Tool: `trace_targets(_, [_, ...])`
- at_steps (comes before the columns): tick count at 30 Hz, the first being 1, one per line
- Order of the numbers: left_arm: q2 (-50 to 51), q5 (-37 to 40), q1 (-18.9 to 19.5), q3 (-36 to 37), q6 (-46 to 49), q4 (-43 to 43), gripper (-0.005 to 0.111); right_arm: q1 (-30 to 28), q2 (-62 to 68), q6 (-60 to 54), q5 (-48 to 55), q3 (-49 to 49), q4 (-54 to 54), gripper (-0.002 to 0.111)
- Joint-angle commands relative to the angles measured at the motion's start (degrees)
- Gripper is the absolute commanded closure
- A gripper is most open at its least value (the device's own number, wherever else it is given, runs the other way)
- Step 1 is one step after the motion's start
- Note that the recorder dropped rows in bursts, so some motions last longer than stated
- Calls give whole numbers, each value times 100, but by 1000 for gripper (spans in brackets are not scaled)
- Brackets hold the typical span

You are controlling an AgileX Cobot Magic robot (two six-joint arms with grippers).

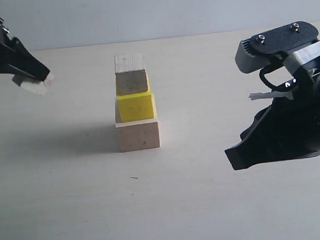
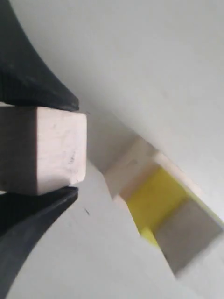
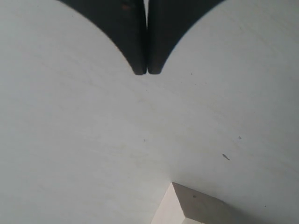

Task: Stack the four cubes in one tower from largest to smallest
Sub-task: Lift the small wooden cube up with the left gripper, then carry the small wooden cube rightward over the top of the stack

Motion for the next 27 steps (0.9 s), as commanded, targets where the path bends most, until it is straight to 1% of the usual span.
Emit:
trace_targets(1, [-449,456,255,185,1699,-1942,107,-4,-45,-50,-20,25,-15,108])
trace_targets(3, [-515,456,252,185,1951,-2304,107,-4,-45,-50,-20,25,-15,108])
trace_targets(9, [-482,456,175,185,2131,-2927,107,-4,-45,-50,-20,25,-15,108])
trace_targets(11, [-411,456,175,185,2037,-3162,107,-4,-45,-50,-20,25,-15,108])
trace_targets(17, [-264,456,160,185,2046,-3471,107,-4,-45,-50,-32,25,-15,108])
trace_targets(20, [-212,456,136,185,2449,-3640,107,-4,-45,-50,-60,25,-15,108])
trace_targets(23, [-191,456,-37,185,2948,-3740,107,-4,-45,-50,-84,25,-15,108])
trace_targets(27, [-119,456,-441,217,3687,-3991,107,-4,-45,-50,-84,25,-15,108])
